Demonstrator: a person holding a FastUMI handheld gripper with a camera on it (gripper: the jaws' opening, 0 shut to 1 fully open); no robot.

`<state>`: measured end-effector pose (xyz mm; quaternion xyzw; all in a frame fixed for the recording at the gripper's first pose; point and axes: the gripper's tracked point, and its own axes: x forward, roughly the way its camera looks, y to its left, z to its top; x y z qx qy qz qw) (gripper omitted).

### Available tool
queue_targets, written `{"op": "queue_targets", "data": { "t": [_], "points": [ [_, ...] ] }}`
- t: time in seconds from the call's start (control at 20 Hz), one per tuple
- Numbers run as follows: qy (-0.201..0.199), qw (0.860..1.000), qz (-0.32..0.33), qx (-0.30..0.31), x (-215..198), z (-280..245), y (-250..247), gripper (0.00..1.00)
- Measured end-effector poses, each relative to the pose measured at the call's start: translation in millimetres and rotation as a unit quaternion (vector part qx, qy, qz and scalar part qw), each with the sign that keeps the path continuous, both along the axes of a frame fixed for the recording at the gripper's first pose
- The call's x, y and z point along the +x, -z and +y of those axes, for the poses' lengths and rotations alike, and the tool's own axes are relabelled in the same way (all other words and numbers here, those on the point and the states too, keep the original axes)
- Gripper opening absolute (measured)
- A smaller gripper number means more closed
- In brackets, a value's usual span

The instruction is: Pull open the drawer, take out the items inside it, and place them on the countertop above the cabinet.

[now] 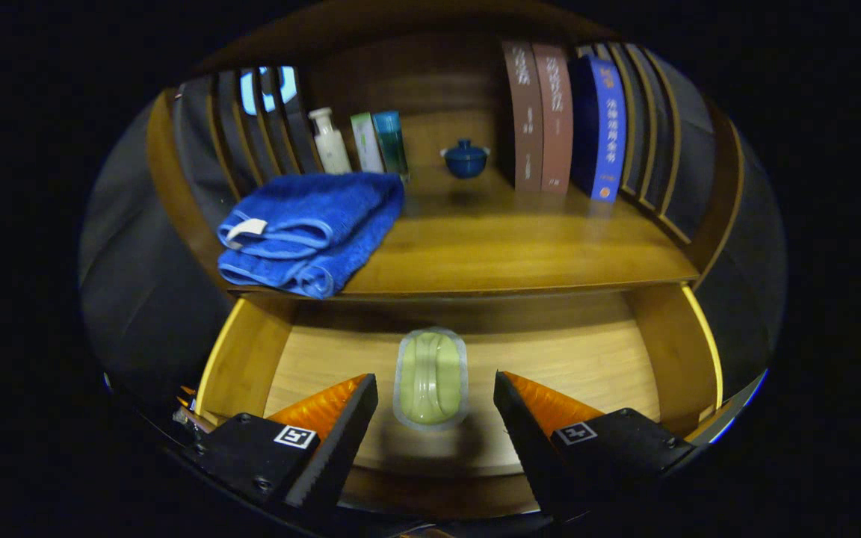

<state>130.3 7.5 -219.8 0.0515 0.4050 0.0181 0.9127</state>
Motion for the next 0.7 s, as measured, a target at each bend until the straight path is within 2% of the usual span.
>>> {"op": "queue_targets", "data": {
  "t": [0.15, 0.45, 0.7],
  "points": [
    [0.010, 0.999, 0.037, -0.005, 18, -1, 16, 1.00],
    [-0.002, 0.996, 0.084, -0.038, 29, 8, 44, 0.95],
    [-0.016, 0.991, 0.121, -0.054, 25, 11, 66, 0.77]
  ]
}}
